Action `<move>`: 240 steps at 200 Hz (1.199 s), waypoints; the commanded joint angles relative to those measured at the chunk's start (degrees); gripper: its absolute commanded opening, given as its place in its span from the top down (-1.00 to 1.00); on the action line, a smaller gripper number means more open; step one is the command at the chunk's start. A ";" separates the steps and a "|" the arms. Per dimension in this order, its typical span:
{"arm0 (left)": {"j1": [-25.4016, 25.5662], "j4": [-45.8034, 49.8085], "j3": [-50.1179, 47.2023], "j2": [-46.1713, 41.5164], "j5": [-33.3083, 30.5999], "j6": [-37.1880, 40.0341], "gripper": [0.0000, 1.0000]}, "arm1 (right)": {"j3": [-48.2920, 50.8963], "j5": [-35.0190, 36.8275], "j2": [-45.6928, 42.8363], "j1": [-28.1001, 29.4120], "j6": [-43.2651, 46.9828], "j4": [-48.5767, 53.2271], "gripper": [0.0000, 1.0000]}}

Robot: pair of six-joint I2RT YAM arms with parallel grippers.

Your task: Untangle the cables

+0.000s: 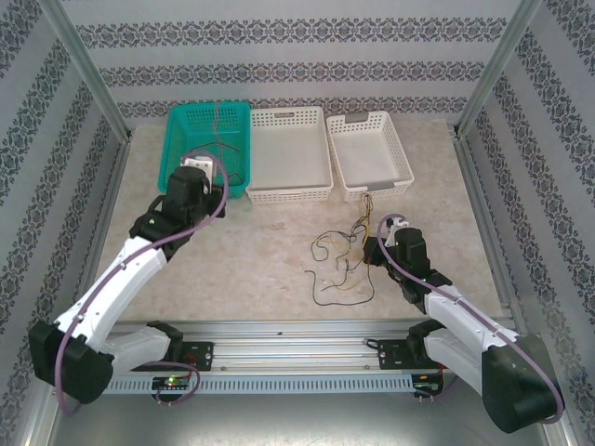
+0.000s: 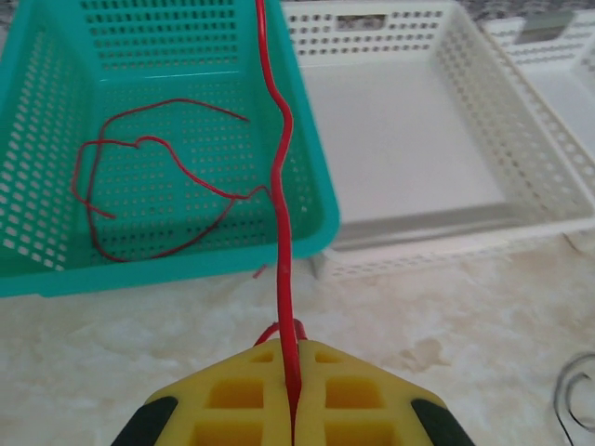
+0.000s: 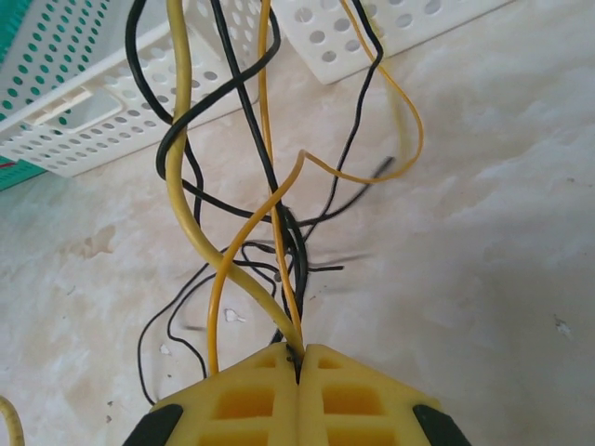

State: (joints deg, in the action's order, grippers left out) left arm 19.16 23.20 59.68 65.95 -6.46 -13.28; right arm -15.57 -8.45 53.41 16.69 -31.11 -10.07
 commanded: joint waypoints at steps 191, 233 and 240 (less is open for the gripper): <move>-11.60 11.37 34.66 45.93 -0.18 -0.51 1.00 | -1.98 0.19 -0.18 4.14 2.34 -1.09 1.00; -12.43 12.90 35.07 47.78 -0.44 0.09 1.00 | -2.33 0.19 0.46 4.58 2.55 -1.25 1.00; -12.61 12.93 34.99 47.69 -0.31 0.01 0.90 | -2.35 0.19 0.58 4.67 2.61 -1.30 1.00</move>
State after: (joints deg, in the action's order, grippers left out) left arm 8.08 33.30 93.03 113.69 -5.65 -14.31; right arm -16.12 -8.45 53.54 20.80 -29.63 -10.00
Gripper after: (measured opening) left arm 0.053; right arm 0.043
